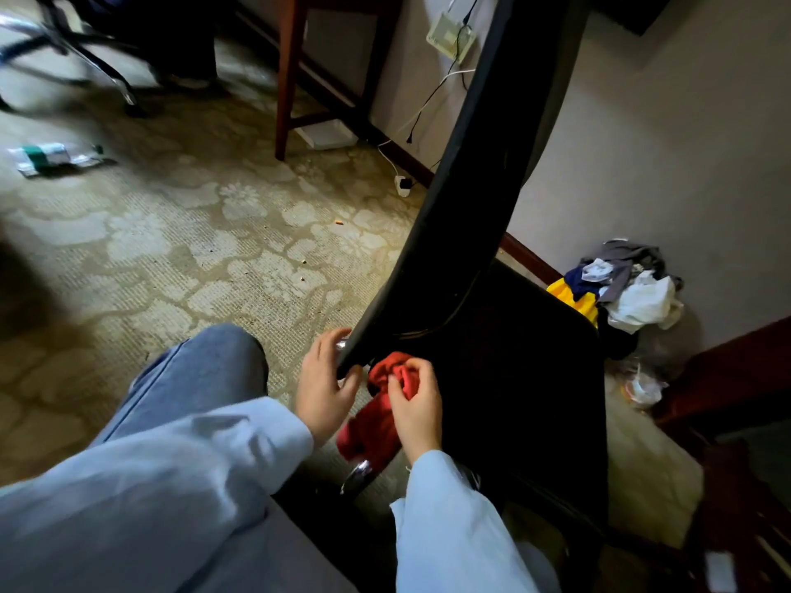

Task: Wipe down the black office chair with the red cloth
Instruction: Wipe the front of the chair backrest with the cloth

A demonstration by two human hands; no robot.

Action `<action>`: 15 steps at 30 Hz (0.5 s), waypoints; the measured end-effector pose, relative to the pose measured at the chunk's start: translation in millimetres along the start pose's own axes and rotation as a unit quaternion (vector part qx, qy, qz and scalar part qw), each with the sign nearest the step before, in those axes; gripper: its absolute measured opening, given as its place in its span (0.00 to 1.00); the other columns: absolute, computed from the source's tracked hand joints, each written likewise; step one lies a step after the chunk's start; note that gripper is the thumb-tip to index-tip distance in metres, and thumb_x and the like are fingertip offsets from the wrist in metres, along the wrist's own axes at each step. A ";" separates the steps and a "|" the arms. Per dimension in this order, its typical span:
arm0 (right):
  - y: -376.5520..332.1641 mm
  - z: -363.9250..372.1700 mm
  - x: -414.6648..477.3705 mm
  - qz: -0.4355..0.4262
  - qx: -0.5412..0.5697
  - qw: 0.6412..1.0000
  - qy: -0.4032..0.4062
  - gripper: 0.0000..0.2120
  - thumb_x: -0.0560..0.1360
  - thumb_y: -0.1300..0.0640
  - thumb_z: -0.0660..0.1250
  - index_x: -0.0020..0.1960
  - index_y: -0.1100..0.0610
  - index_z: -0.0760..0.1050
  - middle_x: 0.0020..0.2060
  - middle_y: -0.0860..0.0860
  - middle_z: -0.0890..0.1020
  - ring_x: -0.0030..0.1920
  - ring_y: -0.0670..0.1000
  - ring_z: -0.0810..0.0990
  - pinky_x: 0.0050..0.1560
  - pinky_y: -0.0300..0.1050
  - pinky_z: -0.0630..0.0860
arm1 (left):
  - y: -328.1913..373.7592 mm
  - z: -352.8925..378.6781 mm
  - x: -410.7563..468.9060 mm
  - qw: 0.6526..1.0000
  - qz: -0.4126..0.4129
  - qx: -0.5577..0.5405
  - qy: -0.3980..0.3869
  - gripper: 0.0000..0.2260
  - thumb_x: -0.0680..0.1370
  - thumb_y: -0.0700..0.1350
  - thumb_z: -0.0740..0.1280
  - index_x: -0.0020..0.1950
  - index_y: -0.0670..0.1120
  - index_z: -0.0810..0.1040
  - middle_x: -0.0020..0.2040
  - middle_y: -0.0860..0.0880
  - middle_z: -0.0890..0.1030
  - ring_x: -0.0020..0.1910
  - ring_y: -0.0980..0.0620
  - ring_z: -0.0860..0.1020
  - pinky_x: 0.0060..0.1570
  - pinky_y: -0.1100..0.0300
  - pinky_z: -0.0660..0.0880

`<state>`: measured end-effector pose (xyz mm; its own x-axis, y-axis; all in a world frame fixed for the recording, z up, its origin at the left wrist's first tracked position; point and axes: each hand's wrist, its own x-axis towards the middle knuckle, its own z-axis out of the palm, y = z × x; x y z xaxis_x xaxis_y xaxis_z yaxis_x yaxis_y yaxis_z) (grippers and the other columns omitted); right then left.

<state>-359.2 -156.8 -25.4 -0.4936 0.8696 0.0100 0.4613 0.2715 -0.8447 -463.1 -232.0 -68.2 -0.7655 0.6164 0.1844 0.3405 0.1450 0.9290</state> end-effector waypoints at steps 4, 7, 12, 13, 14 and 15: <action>-20.4 -4.4 -0.9 0.044 0.158 0.986 -0.014 0.10 0.77 0.64 0.62 0.51 0.49 0.69 0.47 0.46 0.77 0.49 0.44 0.77 0.47 0.27 0.71 | 45.1 23.8 -25.5 0.964 -0.052 -0.238 -0.108 0.14 0.75 0.54 0.61 0.61 0.56 0.70 0.57 0.55 0.76 0.59 0.60 0.73 0.62 0.58 0.69; -18.7 -12.5 1.2 0.099 0.220 0.968 -0.064 0.08 0.80 0.58 0.59 0.52 0.47 0.73 0.50 0.50 0.80 0.52 0.47 0.79 0.51 0.39 0.73 | 68.3 32.9 -19.5 0.926 -0.118 -0.346 -0.093 0.09 0.81 0.45 0.60 0.61 0.53 0.69 0.55 0.54 0.77 0.56 0.60 0.75 0.57 0.72 0.70; -19.3 -47.1 14.2 0.050 0.062 0.986 -0.146 0.11 0.78 0.59 0.61 0.58 0.52 0.77 0.48 0.46 0.82 0.52 0.45 0.80 0.56 0.42 0.75 | 70.3 56.2 -15.0 0.885 -0.228 -0.405 -0.008 0.03 0.80 0.40 0.62 0.49 0.48 0.73 0.43 0.49 0.77 0.42 0.57 0.77 0.49 0.63 0.74; -20.2 -55.9 18.3 0.019 -0.007 0.995 -0.093 0.10 0.77 0.59 0.63 0.56 0.53 0.78 0.45 0.47 0.82 0.50 0.48 0.81 0.56 0.47 0.76 | 66.7 62.9 -16.5 0.887 -0.245 -0.391 0.011 0.02 0.79 0.42 0.63 0.47 0.49 0.73 0.42 0.49 0.78 0.43 0.54 0.76 0.52 0.56 0.74; -22.1 -65.5 22.6 -0.002 -0.054 0.998 -0.040 0.10 0.75 0.58 0.64 0.55 0.54 0.78 0.43 0.47 0.82 0.49 0.51 0.81 0.55 0.51 0.76 | 60.6 70.8 -17.2 0.889 -0.269 -0.368 0.036 0.02 0.78 0.44 0.63 0.46 0.49 0.72 0.41 0.49 0.78 0.43 0.52 0.76 0.54 0.51 0.74; -25.7 -74.1 27.6 -0.011 -0.069 0.998 -0.004 0.11 0.74 0.59 0.65 0.56 0.54 0.77 0.42 0.48 0.81 0.47 0.52 0.81 0.54 0.49 0.77 | 57.7 75.4 -17.6 0.889 -0.294 -0.346 0.064 0.02 0.78 0.44 0.63 0.46 0.49 0.72 0.41 0.50 0.77 0.44 0.51 0.76 0.56 0.49 0.73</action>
<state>-330.0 -109.2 36.2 -0.5112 0.8592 0.0232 0.5468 0.3459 -0.7625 -388.8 -176.2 -42.0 -0.7709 0.4919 -0.4047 -0.5227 -0.1254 0.8433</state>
